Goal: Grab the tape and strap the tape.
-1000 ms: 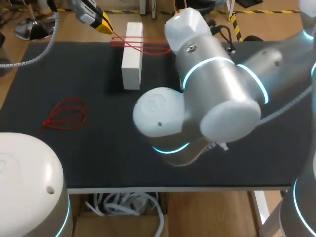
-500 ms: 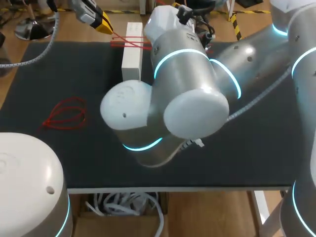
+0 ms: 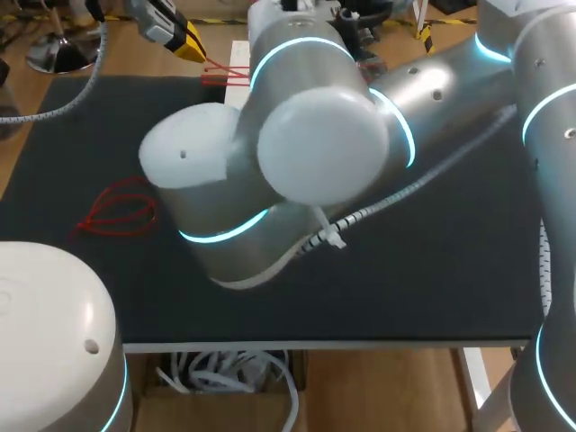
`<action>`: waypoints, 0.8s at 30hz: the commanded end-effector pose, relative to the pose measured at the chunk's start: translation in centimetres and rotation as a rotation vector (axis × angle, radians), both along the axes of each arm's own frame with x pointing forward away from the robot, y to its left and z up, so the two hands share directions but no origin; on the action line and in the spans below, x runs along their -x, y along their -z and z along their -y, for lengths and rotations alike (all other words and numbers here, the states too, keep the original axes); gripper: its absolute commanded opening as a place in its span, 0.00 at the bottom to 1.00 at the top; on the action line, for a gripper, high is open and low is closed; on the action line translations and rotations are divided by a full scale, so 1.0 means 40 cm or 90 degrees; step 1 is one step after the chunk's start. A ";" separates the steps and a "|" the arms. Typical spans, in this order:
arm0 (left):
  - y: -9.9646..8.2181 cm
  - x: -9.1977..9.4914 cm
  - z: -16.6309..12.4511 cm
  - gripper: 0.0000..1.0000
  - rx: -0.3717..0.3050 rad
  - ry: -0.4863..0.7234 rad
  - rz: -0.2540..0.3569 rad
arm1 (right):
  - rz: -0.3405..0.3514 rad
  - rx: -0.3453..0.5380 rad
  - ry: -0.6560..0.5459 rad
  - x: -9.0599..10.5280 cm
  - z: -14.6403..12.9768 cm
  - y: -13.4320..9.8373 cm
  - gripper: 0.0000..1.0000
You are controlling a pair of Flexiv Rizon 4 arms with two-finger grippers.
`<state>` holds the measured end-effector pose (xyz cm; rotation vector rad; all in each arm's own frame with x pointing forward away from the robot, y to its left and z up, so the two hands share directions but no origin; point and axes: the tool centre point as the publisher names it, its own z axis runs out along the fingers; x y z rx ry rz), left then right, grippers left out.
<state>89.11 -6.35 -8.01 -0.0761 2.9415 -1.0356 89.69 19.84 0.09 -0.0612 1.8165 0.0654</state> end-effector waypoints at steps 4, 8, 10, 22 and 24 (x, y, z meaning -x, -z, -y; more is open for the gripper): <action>-0.002 0.000 0.000 0.00 -0.003 0.000 -0.001 | -0.018 0.192 0.007 -0.001 -0.038 -0.013 0.00; -0.002 0.000 0.000 0.00 -0.003 0.000 -0.001 | -0.009 0.251 0.005 -0.003 -0.048 -0.015 0.00; -0.002 0.000 0.000 0.00 -0.003 0.000 -0.001 | -0.007 0.279 0.003 -0.004 -0.052 -0.018 0.00; -0.002 0.000 0.000 0.00 -0.003 0.000 -0.001 | 0.006 0.367 -0.013 -0.006 -0.065 -0.016 0.00; -0.002 0.000 0.000 0.00 -0.003 0.000 -0.001 | 0.006 0.375 -0.015 -0.006 -0.068 -0.019 0.00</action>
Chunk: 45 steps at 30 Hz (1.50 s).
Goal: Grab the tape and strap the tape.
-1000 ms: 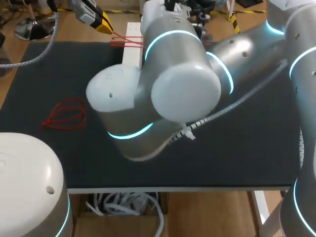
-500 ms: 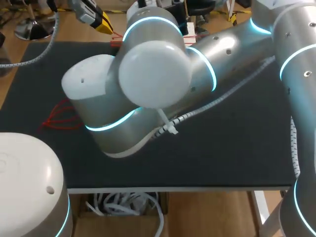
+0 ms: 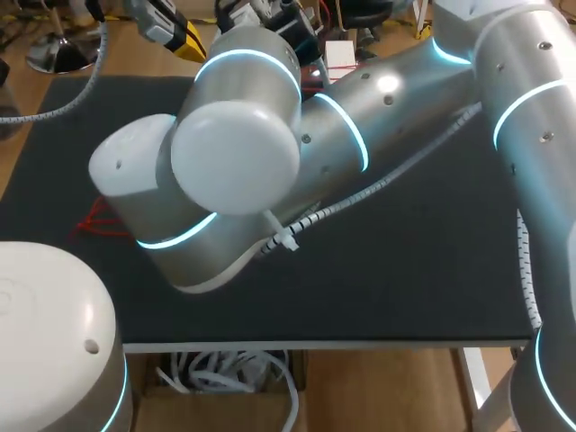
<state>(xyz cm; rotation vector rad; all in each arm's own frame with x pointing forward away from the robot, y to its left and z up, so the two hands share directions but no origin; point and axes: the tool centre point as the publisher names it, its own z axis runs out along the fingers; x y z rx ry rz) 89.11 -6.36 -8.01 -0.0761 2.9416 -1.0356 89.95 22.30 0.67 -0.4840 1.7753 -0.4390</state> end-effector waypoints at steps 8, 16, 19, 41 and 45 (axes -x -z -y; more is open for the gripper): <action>-0.002 0.000 0.000 0.00 -0.003 0.000 -0.001 | -0.054 -0.113 -0.011 0.006 -0.017 -0.013 0.00; -0.002 0.000 0.000 0.00 -0.003 0.000 -0.001 | -0.054 -0.113 -0.011 0.006 -0.017 -0.013 0.00; -0.002 0.000 0.000 0.00 -0.003 0.000 -0.001 | -0.054 -0.113 -0.011 0.006 -0.017 -0.013 0.00; -0.002 0.000 0.000 0.00 -0.003 0.000 -0.001 | -0.043 -0.091 -0.005 0.016 -0.029 -0.013 0.00; -0.002 0.000 0.000 0.00 -0.003 0.000 -0.001 | -0.002 -0.040 0.009 0.023 -0.035 -0.011 0.00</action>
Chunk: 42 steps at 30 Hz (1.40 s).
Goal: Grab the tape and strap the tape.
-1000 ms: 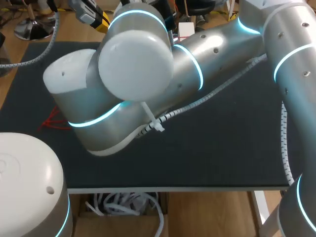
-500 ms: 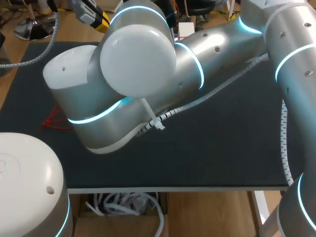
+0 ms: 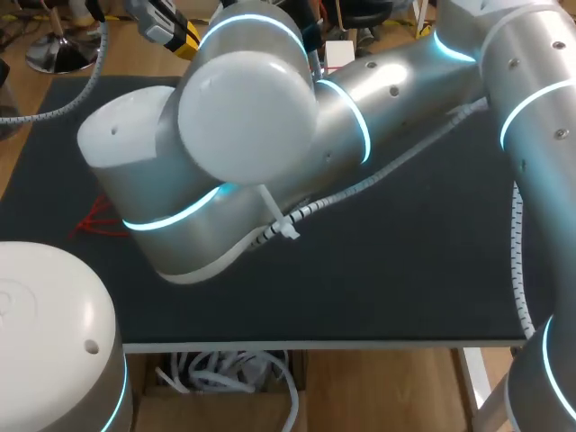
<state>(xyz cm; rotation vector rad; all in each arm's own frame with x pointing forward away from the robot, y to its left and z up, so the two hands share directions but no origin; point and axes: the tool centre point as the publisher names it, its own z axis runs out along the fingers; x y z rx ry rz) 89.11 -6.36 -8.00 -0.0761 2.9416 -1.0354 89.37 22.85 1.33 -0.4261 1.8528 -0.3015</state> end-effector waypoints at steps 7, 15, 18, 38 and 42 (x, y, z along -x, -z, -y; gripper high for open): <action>-0.002 0.000 0.000 0.00 -0.003 0.000 -0.001 | 0.076 0.106 0.041 0.003 -0.019 0.001 0.00; -0.002 0.000 0.000 0.00 -0.003 0.000 -0.001 | 0.082 0.141 0.057 -0.017 -0.029 0.013 0.00; -0.002 0.000 0.000 0.00 -0.003 0.000 -0.001 | 0.083 0.147 0.059 -0.022 -0.035 0.021 0.00; -0.002 0.000 0.000 0.00 -0.003 0.000 -0.001 | 0.113 0.196 0.053 -0.013 -0.075 0.061 0.00; -0.002 0.000 0.000 0.00 -0.003 0.000 -0.001 | 0.113 0.195 0.044 -0.008 -0.081 0.062 0.00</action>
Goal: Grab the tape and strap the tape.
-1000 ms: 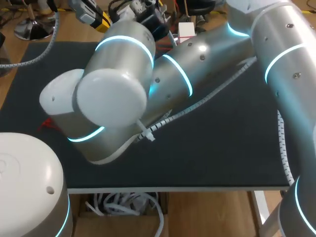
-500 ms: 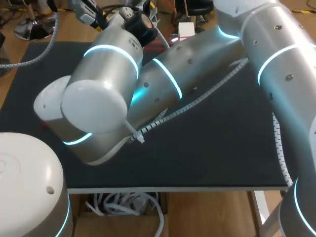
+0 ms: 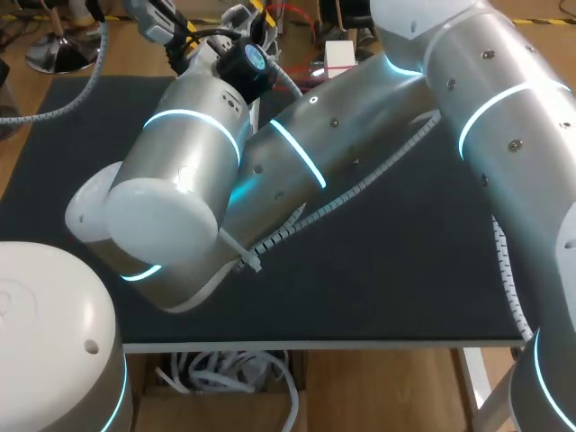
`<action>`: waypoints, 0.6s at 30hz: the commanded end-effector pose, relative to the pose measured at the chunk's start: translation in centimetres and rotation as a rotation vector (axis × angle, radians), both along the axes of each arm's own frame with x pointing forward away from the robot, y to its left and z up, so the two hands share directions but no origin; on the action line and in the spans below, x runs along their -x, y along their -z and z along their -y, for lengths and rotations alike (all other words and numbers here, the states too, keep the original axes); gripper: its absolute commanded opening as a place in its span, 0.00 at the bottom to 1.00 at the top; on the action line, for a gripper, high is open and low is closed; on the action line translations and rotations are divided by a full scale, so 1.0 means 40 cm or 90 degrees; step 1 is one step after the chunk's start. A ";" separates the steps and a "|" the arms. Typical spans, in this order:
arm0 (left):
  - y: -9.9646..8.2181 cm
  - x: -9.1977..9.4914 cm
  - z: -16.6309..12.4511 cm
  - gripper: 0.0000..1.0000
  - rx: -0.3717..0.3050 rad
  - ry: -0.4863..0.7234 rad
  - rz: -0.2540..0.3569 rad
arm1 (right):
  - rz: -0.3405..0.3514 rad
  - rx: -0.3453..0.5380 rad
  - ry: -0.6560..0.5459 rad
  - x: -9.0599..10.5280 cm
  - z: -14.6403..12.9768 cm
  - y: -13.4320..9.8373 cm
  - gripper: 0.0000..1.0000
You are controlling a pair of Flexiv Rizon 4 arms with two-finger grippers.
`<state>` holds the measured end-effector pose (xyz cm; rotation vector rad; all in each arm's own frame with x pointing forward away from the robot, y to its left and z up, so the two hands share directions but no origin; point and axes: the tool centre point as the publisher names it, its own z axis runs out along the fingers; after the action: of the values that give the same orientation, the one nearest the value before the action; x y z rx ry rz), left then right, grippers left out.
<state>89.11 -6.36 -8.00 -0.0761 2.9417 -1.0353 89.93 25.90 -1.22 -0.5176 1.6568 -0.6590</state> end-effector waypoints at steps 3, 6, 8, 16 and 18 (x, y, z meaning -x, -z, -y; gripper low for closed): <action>-0.002 0.000 0.000 0.00 -0.003 0.000 -0.001 | 0.001 0.003 -0.013 0.009 -0.013 -0.001 0.00; -0.002 0.000 0.000 0.00 -0.003 0.000 -0.001 | 0.006 0.007 -0.019 0.010 -0.018 0.000 0.00; -0.002 0.000 0.000 0.00 -0.003 0.000 -0.001 | 0.007 0.010 -0.022 0.009 -0.022 0.002 0.00; -0.002 0.000 0.000 0.00 -0.003 0.000 -0.001 | 0.012 0.016 -0.030 0.006 -0.034 0.008 0.00; -0.002 0.000 0.000 0.00 -0.003 0.000 -0.001 | 0.012 0.016 -0.033 0.006 -0.038 0.009 0.00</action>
<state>89.11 -6.36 -8.00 -0.0761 2.9417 -1.0353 89.65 27.20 -1.58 -0.5653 1.6167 -0.6439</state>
